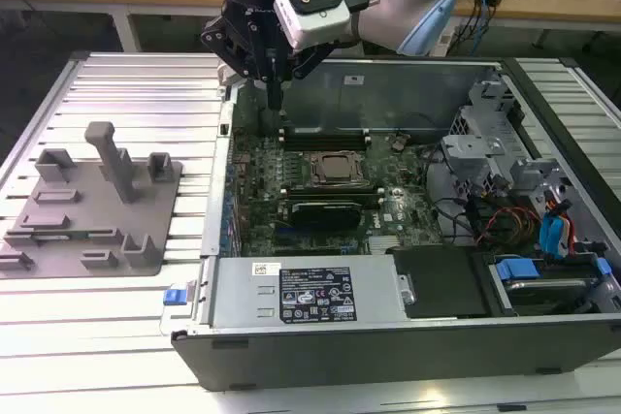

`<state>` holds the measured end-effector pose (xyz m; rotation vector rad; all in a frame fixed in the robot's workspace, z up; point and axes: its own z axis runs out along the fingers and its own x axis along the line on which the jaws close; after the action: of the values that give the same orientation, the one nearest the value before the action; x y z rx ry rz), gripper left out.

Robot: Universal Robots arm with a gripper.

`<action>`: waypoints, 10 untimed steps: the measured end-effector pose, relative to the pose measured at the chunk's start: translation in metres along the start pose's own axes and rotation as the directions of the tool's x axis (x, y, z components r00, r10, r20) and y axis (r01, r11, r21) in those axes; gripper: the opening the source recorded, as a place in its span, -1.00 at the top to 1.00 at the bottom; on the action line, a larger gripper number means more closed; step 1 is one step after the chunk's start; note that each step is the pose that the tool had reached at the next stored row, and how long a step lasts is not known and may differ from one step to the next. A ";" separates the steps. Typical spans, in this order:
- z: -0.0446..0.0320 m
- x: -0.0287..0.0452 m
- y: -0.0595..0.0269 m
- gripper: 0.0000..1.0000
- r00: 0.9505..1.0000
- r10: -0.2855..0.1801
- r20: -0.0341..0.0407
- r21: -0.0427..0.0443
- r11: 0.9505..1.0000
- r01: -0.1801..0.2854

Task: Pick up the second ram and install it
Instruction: 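Reach for the second ram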

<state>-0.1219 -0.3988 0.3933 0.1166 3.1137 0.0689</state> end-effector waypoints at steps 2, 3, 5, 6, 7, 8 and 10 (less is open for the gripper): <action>0.0000 0.0000 0.0000 0.84 1.000 0.000 0.000 0.000 1.000 0.000; 0.0000 0.0000 0.0000 0.84 1.000 0.000 0.000 0.000 1.000 0.000; 0.0000 0.0000 0.0000 0.84 1.000 0.000 0.000 0.000 1.000 0.000; 0.0000 0.0000 0.0000 0.84 1.000 0.000 0.000 0.000 1.000 0.000; 0.0000 0.0000 0.0000 0.84 1.000 0.000 0.000 0.000 1.000 0.000; 0.0000 0.0000 0.0000 0.84 1.000 0.000 0.000 0.000 1.000 0.000; -0.0001 0.0008 0.0000 0.84 1.000 0.000 0.000 0.000 1.000 0.000</action>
<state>-0.1227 -0.3988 0.3933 0.1169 3.1137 0.0687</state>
